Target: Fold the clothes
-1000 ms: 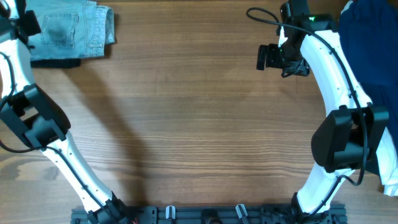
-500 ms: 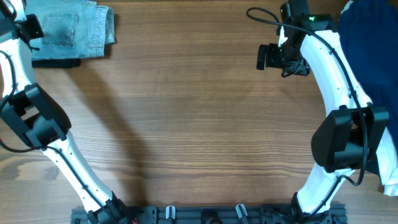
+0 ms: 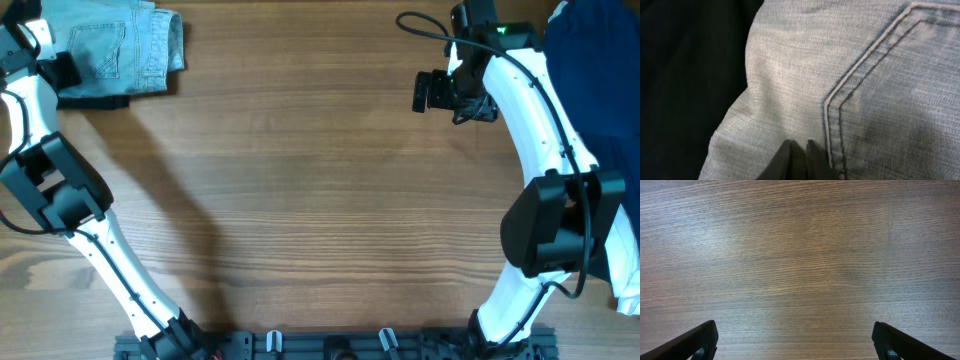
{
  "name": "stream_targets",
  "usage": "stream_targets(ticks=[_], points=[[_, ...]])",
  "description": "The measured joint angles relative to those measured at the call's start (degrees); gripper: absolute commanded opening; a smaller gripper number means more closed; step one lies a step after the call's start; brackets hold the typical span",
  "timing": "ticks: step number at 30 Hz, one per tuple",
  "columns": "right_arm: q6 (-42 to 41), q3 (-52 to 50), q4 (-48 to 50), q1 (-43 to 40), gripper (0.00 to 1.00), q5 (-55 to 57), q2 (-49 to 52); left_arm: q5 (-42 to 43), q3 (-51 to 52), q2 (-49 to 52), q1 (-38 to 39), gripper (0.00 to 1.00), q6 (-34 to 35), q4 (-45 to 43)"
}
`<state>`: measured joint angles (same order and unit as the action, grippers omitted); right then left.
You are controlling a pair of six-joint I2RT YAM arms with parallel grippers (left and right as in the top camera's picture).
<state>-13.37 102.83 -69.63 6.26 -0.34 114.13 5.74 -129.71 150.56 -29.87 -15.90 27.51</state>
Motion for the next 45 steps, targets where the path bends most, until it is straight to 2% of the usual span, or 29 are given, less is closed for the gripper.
stream_targets(ticks=[7, 9, 12, 13, 14, 15, 17, 18, 22, 28, 29, 33, 38, 45], points=[[0.0, 0.0, 0.0, 0.0, 1.0, 0.0, 0.0, 0.2, 0.0, 0.0, -0.1, 0.26, 0.2, 0.0], [0.0, 0.0, 0.0, 0.0, 1.0, 0.0, 0.0, 0.2, 0.0, -0.2, -0.1, 0.34, 0.2, 0.1], [0.0, 0.0, 0.0, 0.0, 1.0, 0.0, 0.0, -0.1, 0.2, -1.7, 0.3, 0.36, 0.2, 0.8], [0.0, 0.0, 0.0, 0.0, 1.0, 0.0, 0.0, -0.2, 0.4, -2.7, 0.5, 0.4, 0.3, 1.0], [0.0, 0.0, 0.0, 0.0, 1.0, 0.0, 0.0, -0.3, 0.5, -3.7, 0.8, 0.53, 0.3, 1.2], [0.0, 0.0, 0.0, 0.0, 1.0, 0.0, 0.0, -0.3, 0.5, -4.9, 1.0, 0.7, 0.3, 1.4], [0.0, 0.0, 0.0, 0.0, 1.0, 0.0, 0.0, -0.4, 0.7, -8.6, 2.1, 0.85, 0.1, 2.6], [0.0, 0.0, 0.0, 0.0, 1.0, 0.0, 0.0, -0.5, 0.7, -11.0, 2.8, 0.99, 0.4, 3.5], [0.0, 0.0, 0.5, 0.0, 1.0, 0.0, 0.0, -0.5, 0.6, -21.1, 5.9, 1.0, 2.0, 9.0], [0.0, 0.6, 1.4, 0.0, 1.0, -1.2, 0.0, 0.1, 0.4, -34.0, 10.9, 1.0, 6.8, 24.2], [0.0, 1.1, 1.5, 0.0, 1.0, -1.5, 0.0, 1.2, 0.4, -37.2, 12.3, 1.0, 7.3, 30.1], [0.0, 3.4, 1.5, 0.0, 1.0, -2.7, -1.9, 6.8, 0.4, -43.1, 15.1, 1.0, 8.8, 39.1], [0.0, 5.5, 1.4, 0.0, 1.0, -3.8, -11.2, 12.2, 0.4, -50.5, 19.3, 1.0, 9.4, 47.5], [0.3, 7.2, -4.6, 0.0, 1.0, -4.0, -25.7, 14.1, 0.4, -60.7, 25.2, 1.0, 9.2, 58.6]])
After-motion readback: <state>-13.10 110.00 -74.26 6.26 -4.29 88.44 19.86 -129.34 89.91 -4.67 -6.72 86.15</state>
